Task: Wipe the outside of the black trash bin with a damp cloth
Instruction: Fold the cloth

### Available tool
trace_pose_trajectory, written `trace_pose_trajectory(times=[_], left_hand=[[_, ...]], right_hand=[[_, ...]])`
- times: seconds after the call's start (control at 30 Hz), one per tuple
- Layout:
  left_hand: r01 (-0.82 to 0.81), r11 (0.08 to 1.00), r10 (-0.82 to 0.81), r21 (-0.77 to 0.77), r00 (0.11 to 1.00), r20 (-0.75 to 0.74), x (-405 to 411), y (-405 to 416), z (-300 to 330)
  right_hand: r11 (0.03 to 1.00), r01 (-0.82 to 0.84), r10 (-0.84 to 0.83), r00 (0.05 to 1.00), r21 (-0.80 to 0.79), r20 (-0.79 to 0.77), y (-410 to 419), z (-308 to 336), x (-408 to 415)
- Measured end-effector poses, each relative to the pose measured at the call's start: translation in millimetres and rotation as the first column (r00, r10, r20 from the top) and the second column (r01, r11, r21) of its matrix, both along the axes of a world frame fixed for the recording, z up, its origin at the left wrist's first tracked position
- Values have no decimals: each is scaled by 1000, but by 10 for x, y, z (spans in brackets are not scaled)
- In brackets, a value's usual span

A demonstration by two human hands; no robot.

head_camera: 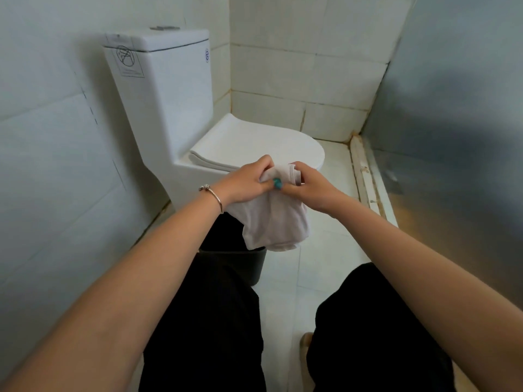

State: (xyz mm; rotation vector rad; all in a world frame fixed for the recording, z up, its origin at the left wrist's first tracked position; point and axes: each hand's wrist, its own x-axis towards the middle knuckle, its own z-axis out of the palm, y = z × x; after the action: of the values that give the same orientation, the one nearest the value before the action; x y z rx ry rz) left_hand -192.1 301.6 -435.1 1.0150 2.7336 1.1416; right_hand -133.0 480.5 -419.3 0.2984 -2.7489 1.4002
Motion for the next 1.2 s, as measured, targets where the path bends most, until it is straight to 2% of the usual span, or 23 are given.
trace_pose_trajectory(times=[0.1, 0.2, 0.23, 0.33, 0.37, 0.47, 0.6, 0.8, 0.9, 1.03, 1.13, 1.2], left_hand=[[13, 999, -14, 32, 999, 39, -94, -14, 17], [-21, 991, -8, 130, 976, 216, -271, -25, -12], [-22, 993, -9, 117, 966, 258, -350, -36, -20], [-5, 992, 31, -130, 980, 197, -650, -68, -75], [-12, 986, 43, -164, 981, 190, -767, -75, -102], [-42, 995, 63, -90, 967, 248, -1147, -67, -174], [-73, 995, 90, -66, 946, 313, -1665, -52, -110], [-212, 976, 172, 49, 886, 430, -2043, 32, 292], [-378, 908, 213, 180, 787, 579, -2003, 80, 613], [-566, 745, 82, 353, 603, 794, -1908, 98, 1247], [-623, 676, 38, 393, 562, 826, -1830, 84, 1847], [-636, 642, 30, 428, 578, 815, -1776, 34, 2245]], right_hand=[[1000, -17, 15, 995, -15, -95, 30, 8, -155], [996, -2, -8, 994, -90, -108, 72, 1, -371], [993, 7, -20, 994, -120, -105, 92, -11, -459], [977, 35, -50, 996, -212, -68, 188, -46, -772], [970, 42, -57, 997, -238, -59, 220, -55, -887], [954, 37, -51, 998, -298, -41, 295, -104, -1263], [949, 29, -29, 1000, -314, 4, 348, -97, -1779], [907, 123, -71, 987, -403, 142, 442, 314, -2140], [896, 188, -105, 970, -401, 220, 473, 746, -2211], [884, 240, -127, 949, -401, 289, 443, 1473, -2305], [880, 243, -107, 938, -409, 328, 385, 2026, -2346], [870, 262, -111, 929, -417, 353, 345, 2385, -2360]])
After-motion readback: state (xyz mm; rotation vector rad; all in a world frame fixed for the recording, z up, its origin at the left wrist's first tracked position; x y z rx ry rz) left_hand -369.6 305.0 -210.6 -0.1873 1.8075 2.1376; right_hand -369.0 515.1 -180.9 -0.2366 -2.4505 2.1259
